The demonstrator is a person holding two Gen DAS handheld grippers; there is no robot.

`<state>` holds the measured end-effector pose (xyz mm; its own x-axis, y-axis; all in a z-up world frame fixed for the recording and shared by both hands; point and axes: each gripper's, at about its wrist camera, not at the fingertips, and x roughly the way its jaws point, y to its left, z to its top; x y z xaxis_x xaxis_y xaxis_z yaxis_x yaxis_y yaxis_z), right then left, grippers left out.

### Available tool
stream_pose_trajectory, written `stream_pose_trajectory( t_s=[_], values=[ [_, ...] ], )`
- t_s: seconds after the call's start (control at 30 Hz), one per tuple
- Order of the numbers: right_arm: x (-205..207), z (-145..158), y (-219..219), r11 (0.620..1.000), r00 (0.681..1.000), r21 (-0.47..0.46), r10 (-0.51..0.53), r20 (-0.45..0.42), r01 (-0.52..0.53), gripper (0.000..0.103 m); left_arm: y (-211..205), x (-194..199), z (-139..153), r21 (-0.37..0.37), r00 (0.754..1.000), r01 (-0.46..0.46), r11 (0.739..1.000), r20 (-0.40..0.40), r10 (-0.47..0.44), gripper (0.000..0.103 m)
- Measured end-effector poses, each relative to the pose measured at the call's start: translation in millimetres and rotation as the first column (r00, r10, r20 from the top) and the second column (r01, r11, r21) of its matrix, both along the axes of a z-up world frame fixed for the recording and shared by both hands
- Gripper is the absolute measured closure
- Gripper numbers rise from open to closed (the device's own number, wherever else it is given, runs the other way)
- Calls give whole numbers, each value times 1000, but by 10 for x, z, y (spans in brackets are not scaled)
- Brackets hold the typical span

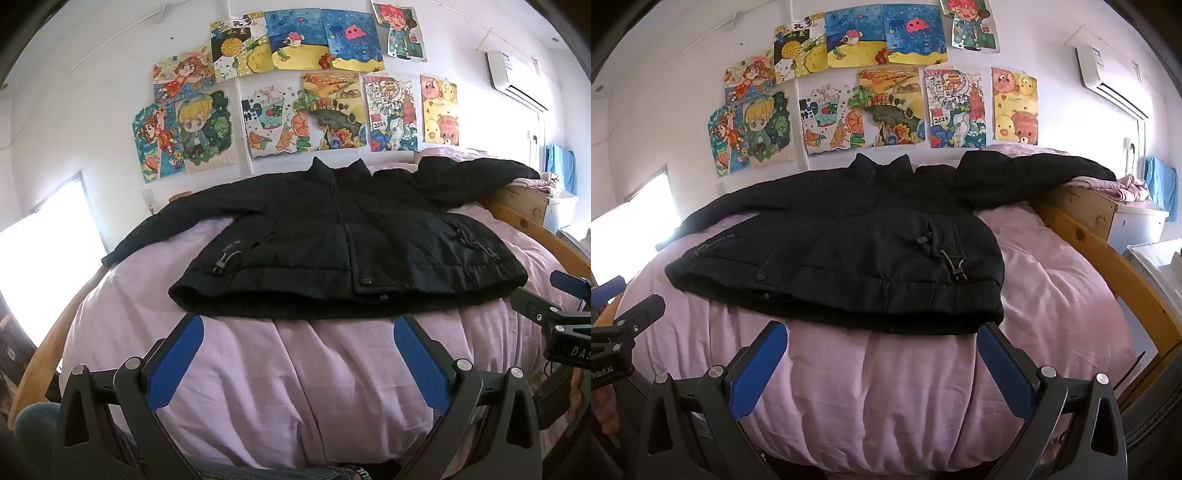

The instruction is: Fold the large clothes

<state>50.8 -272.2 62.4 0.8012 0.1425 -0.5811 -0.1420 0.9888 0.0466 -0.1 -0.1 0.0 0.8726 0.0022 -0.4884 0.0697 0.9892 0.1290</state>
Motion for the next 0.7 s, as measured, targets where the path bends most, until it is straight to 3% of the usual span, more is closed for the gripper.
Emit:
stream_pose_trajectory(
  t_s=[0.7],
  values=[
    [-1,-8,-37,1000,1000,8,-1,-2,1,0,-1,-1,0,0,1000,0,1000,2,0,2]
  ],
)
